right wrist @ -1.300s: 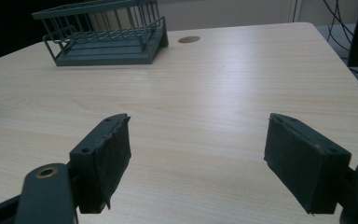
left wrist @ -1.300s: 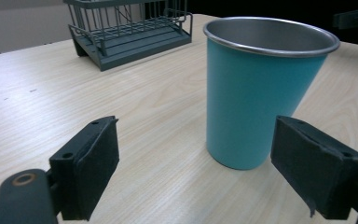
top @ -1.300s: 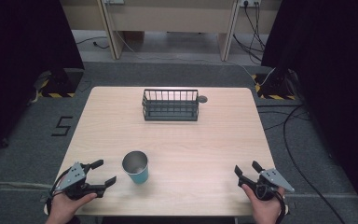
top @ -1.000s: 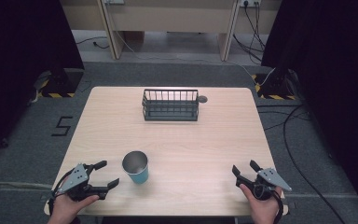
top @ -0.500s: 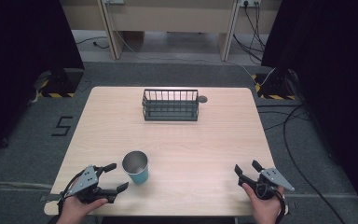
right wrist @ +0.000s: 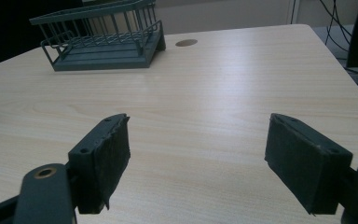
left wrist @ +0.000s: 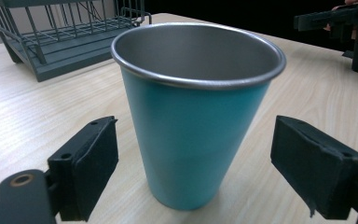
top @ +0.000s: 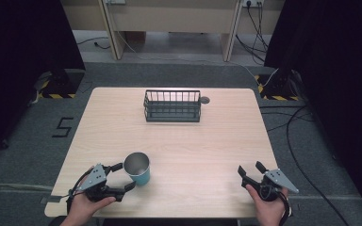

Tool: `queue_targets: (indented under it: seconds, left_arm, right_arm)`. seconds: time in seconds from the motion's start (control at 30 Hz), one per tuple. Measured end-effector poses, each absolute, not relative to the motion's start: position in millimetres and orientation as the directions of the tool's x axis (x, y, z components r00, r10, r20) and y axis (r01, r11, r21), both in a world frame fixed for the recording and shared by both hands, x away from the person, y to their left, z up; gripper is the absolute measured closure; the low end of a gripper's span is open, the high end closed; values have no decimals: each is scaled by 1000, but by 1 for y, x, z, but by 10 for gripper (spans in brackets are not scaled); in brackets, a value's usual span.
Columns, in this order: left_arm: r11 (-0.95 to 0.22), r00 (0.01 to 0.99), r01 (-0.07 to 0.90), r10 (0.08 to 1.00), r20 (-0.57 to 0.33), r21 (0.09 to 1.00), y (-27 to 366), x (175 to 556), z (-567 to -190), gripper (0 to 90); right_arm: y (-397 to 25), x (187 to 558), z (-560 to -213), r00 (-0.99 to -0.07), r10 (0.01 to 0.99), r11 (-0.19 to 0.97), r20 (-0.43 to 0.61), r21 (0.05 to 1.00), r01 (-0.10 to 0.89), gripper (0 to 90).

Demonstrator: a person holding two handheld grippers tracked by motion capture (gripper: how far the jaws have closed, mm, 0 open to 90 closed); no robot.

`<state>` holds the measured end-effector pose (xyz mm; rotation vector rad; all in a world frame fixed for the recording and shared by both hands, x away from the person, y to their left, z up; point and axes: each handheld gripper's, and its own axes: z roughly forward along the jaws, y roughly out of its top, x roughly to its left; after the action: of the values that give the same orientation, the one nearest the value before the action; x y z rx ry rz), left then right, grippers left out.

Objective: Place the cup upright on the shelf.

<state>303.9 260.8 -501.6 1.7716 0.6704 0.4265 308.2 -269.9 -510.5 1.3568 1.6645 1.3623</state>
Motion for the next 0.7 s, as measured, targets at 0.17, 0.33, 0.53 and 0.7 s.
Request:
queue_targets:
  seconds: [0.17,0.33,0.53,0.7]
  left_arm:
    - [-210,780,213,625,-37,954,256,311,-498,143]
    - [-216,791,207,611,-33,954,251,317,-498,142]
    - [-216,800,197,599,-30,956,245,323,-497,136]
    - [-216,803,199,595,-33,956,241,327,-498,131]
  right_arm:
    - [-269,309,-510,-308,939,-44,155,940,337,228]
    - [-269,309,-511,-310,938,-41,153,940,338,228]
    - [-268,309,-511,-313,937,-40,155,938,344,229]
    - [-268,310,-512,-313,937,-38,155,936,350,229]
